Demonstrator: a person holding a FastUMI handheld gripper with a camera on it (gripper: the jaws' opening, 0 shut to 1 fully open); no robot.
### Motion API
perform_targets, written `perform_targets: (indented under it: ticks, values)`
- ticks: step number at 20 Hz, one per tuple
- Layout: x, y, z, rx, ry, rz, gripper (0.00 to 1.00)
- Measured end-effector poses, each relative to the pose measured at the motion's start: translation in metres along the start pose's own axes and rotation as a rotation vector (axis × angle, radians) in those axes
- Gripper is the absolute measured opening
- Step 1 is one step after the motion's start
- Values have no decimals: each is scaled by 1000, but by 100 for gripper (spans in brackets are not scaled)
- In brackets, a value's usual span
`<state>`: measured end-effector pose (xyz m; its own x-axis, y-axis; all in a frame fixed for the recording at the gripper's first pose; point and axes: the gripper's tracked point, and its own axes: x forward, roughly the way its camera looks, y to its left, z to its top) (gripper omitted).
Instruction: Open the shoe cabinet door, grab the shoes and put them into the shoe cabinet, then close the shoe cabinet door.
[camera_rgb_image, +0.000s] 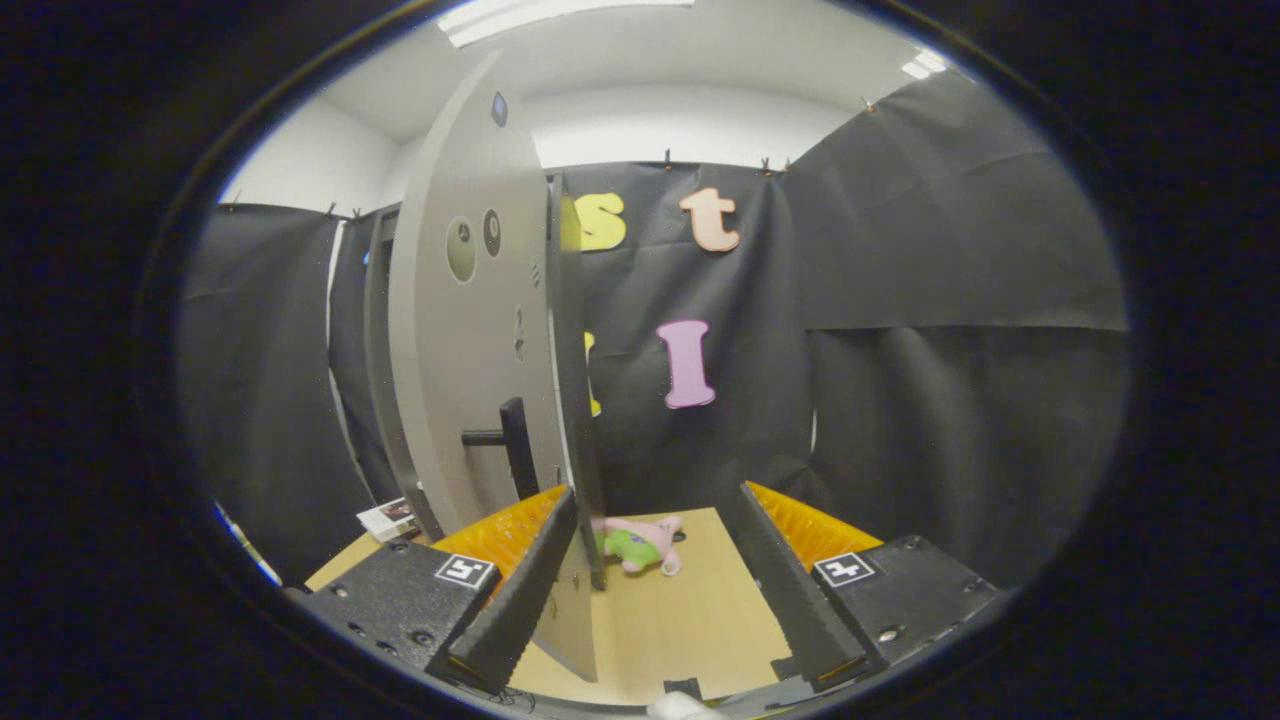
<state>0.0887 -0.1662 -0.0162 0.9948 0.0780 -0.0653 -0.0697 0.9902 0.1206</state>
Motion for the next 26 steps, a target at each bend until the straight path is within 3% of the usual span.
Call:
perform_targets:
  ticks: [6,12,26]
  values:
    - [20,14,-4,3,23,89,100]
    - [19,30,-2,-49,12,84,99]
    - [24,172,-17,-42,0,83,98]
